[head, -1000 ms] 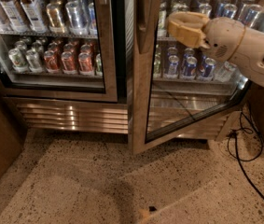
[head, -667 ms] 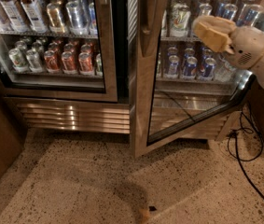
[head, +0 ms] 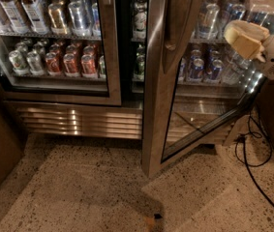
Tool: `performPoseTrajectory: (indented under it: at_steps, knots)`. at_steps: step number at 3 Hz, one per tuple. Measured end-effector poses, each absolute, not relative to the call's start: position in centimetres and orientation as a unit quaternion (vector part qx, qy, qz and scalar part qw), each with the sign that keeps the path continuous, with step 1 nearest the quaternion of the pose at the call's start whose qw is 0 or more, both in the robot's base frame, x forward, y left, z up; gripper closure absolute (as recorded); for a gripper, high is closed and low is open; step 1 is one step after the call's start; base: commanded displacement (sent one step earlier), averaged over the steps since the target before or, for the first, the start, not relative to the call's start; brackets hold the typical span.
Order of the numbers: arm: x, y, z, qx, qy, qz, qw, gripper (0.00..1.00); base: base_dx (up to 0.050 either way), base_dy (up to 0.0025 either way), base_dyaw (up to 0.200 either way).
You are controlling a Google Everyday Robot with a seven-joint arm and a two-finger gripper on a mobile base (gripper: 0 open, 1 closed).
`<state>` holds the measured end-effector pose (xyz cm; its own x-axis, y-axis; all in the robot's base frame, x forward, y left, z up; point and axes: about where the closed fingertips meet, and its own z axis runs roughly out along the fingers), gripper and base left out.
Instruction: Open right fridge door
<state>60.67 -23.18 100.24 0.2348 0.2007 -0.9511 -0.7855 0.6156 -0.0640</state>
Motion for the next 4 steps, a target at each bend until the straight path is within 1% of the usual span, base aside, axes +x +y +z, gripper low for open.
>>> performPoseTrajectory:
  at_steps: [1, 3, 4]
  knots:
    - [60.3, -23.3, 100.3, -0.282, 0.519, 0.337, 0.733, 1.00, 0.000, 0.00000, 0.000]
    - [60.2, -20.5, 101.0, -0.305, 0.514, 0.347, 0.723, 1.00, 0.000, 0.00000, 0.000]
    - [59.9, -18.1, 100.3, -0.320, 0.515, 0.360, 0.709, 1.00, 0.000, 0.00000, 0.000]
